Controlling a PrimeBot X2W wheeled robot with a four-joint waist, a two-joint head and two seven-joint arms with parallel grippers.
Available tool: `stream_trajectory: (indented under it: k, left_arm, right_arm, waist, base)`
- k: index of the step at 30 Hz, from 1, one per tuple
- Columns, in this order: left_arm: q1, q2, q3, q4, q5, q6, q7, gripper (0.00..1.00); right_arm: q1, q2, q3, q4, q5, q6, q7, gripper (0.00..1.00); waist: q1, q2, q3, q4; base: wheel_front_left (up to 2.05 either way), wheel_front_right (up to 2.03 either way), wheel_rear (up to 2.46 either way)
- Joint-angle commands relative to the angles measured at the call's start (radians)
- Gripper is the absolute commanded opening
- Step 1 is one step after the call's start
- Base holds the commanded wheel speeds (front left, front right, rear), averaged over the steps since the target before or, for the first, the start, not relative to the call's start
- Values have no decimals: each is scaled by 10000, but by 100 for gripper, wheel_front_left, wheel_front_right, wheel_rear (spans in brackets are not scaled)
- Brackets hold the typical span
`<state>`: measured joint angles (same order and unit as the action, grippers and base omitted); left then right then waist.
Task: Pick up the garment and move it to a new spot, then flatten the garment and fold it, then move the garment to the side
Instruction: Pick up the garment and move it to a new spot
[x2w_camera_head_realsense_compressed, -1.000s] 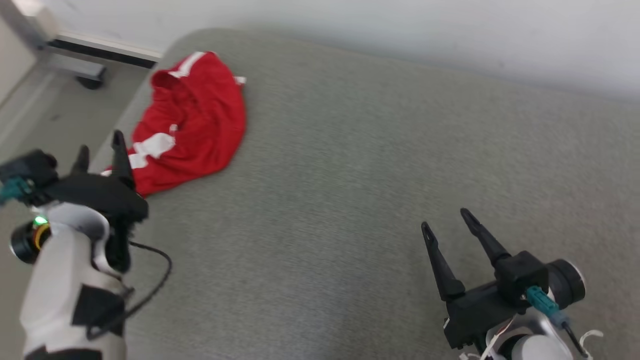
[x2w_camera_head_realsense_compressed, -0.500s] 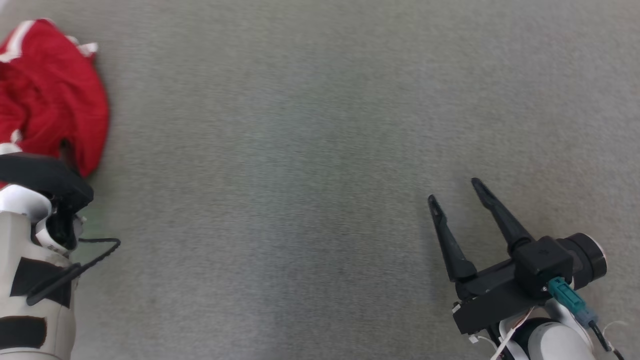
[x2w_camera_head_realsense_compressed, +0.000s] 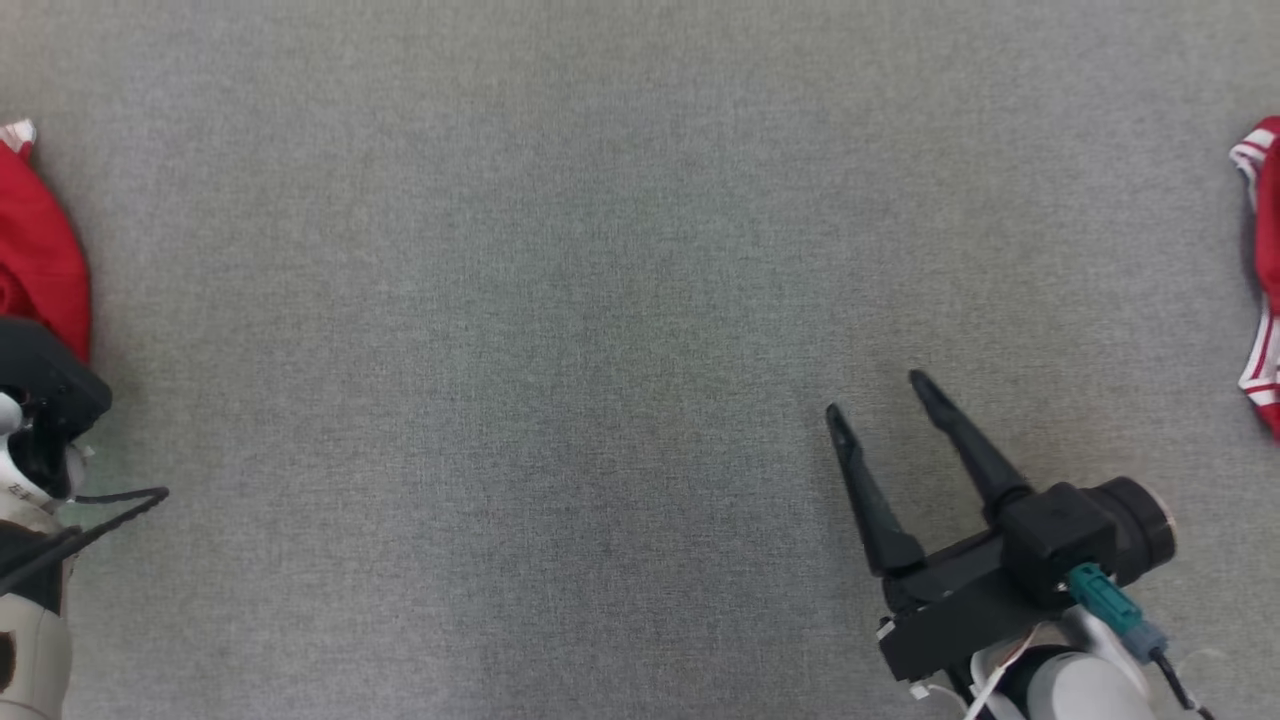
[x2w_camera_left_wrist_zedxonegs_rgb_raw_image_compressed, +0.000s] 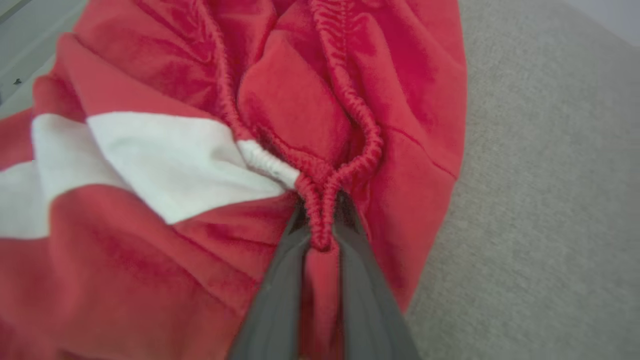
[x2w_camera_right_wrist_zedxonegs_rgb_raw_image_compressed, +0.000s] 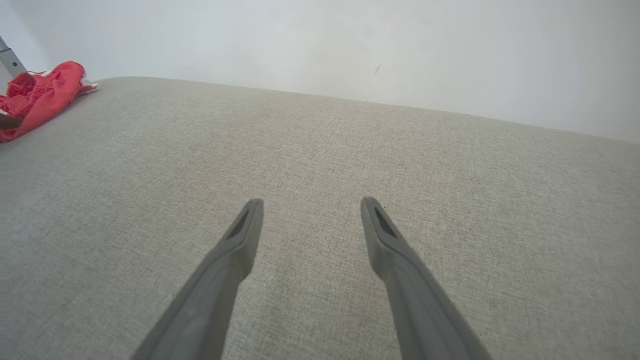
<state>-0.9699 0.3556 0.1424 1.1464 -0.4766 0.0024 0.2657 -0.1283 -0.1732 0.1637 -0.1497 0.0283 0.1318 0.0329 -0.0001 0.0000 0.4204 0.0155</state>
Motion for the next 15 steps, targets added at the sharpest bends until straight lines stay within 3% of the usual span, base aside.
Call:
stream_trajectory:
  k: [1,7,15]
  left_arm:
    - [272,-186,-166,77,135,-130,180,0]
    - [60,374,-676,-723,540,-414,273,0]
    - [-197,598,-1264,-2485,871,-803,631,0]
  right_arm:
    - [-60,135,60,149,83,-19,-153,100]
    - [-85,501,94,754,235,-20,-590,100]
    - [173,861,-67,1571,379,-20,-1108,100]
  waist:
    - [1,0,-337,29]
    - [1,0,-1140,171]
    - [1,0,-2292,379]
  base:
    - [0,0,0]
    - [0,0,0]
    - [0,0,0]
